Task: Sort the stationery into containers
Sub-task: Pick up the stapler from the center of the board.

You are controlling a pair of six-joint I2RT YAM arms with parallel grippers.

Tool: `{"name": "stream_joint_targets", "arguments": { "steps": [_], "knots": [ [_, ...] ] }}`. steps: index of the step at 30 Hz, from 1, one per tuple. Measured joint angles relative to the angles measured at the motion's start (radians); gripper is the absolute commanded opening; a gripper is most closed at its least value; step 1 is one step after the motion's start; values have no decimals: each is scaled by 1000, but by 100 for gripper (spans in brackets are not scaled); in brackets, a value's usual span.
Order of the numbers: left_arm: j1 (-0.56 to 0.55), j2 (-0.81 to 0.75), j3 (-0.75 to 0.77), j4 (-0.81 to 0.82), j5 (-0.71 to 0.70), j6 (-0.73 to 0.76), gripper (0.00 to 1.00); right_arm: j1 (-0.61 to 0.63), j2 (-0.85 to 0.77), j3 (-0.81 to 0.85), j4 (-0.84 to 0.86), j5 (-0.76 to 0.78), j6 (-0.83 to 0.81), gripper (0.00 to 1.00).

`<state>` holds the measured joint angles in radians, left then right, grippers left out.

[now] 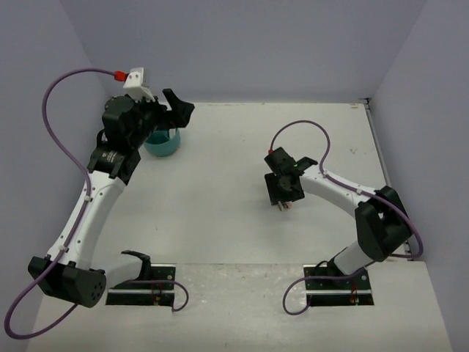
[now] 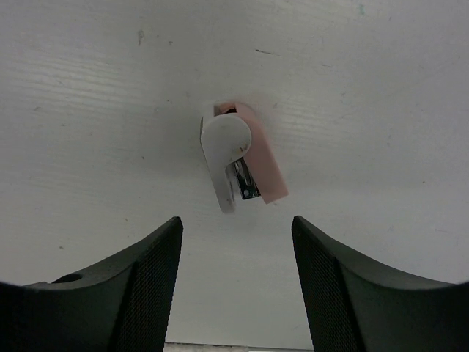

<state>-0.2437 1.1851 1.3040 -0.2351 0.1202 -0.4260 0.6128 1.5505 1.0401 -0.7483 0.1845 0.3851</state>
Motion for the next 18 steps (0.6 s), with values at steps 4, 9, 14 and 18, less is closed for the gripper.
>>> {"name": "stream_joint_targets", "arguments": {
  "steps": [4,9,14,18],
  "knots": [
    [-16,-13,-66,-42,107,-6,100,0,76,9,-4,1,-2,63],
    [-20,-16,-84,-76,184,-6,100,-4,198,36,-3,5,-19,57],
    [-20,-33,-96,-73,235,-6,100,-5,229,64,3,2,-48,28],
    [-20,-41,-130,-59,262,-10,100,-5,231,67,10,-2,-72,0]
  ]
}}
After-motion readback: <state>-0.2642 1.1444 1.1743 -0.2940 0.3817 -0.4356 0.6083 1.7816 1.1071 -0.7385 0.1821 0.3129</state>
